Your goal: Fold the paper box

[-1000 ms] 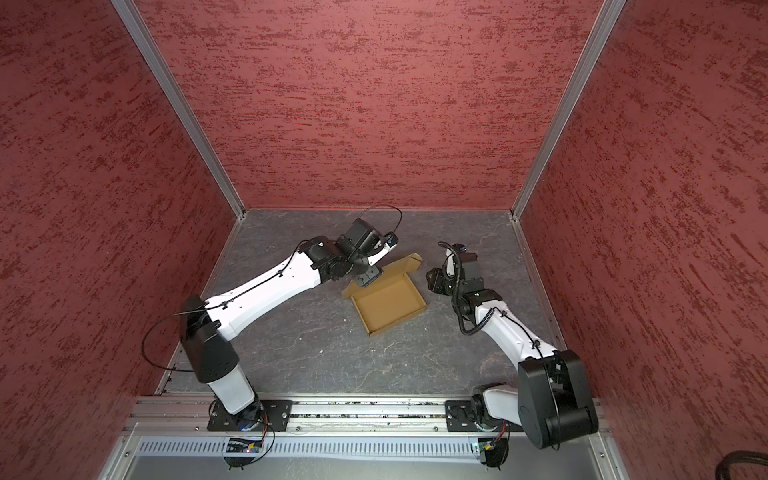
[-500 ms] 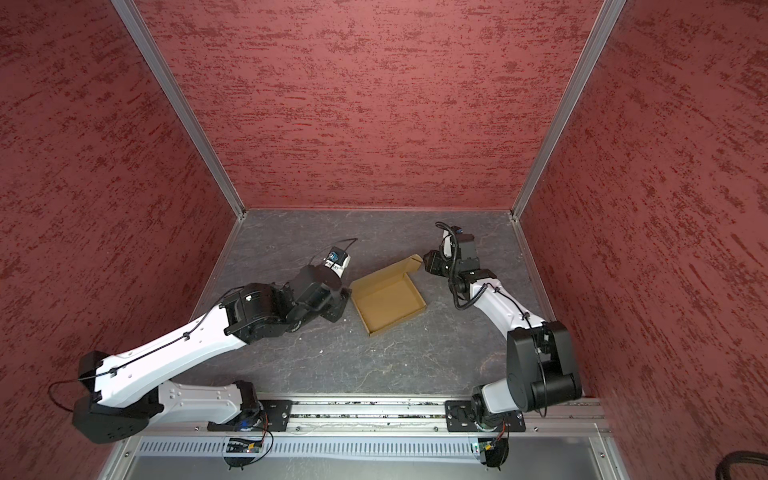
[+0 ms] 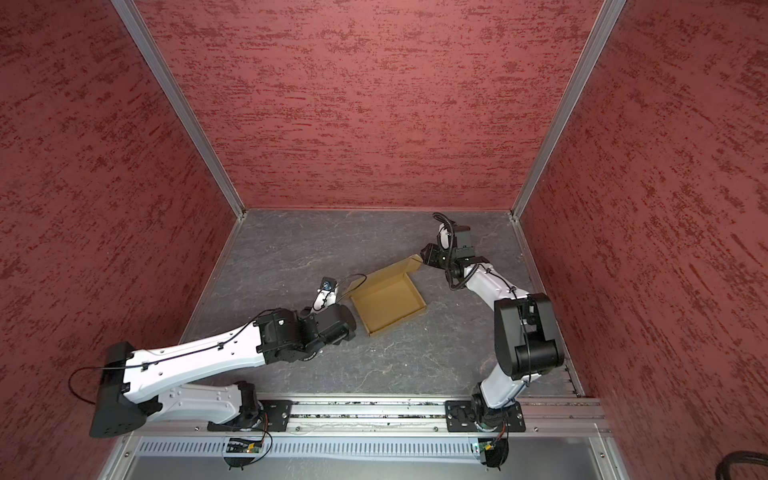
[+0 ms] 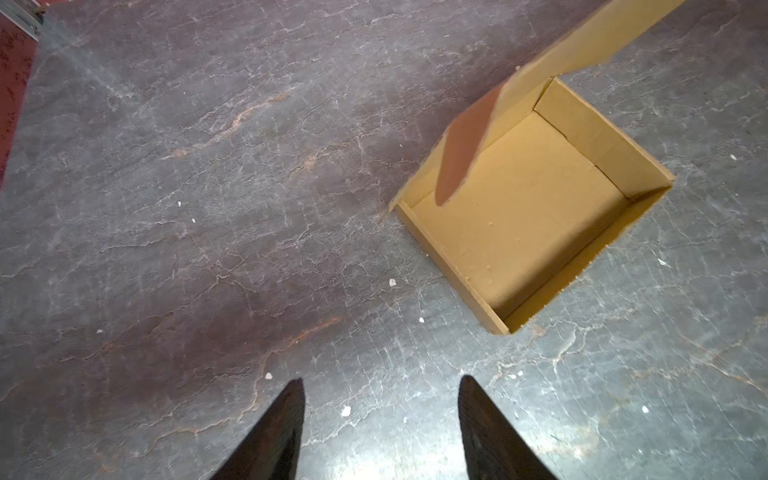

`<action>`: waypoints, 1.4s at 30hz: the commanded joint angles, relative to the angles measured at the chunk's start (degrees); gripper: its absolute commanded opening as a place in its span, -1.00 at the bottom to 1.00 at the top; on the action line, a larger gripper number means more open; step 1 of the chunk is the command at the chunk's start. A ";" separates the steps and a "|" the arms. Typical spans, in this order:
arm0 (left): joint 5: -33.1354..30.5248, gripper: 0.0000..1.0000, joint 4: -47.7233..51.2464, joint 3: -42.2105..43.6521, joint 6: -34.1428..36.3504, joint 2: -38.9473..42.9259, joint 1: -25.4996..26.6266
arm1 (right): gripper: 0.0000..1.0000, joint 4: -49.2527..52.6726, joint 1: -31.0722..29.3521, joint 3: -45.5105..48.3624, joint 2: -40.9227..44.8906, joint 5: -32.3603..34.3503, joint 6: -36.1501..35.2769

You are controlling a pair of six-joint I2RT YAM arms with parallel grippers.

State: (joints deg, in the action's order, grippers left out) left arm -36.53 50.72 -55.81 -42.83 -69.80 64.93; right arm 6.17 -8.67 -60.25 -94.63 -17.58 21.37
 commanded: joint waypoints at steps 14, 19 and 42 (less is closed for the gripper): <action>11.66 0.18 -32.00 12.40 8.57 1.11 -13.70 | 0.03 -5.44 0.31 -1.43 -3.82 -11.38 -0.63; 14.55 0.17 -36.58 14.56 8.46 0.46 -16.51 | 0.02 -6.56 0.24 0.74 -2.14 -13.18 -0.08; 25.43 0.18 -47.28 11.92 16.08 -8.71 -29.21 | 0.02 -7.85 -1.13 9.74 6.38 -15.60 2.86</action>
State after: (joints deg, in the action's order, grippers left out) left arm -13.41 6.31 -41.95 -28.77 -77.41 36.47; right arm -0.25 -9.28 -51.27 -89.89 -32.53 23.44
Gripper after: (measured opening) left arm 0.587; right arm 0.509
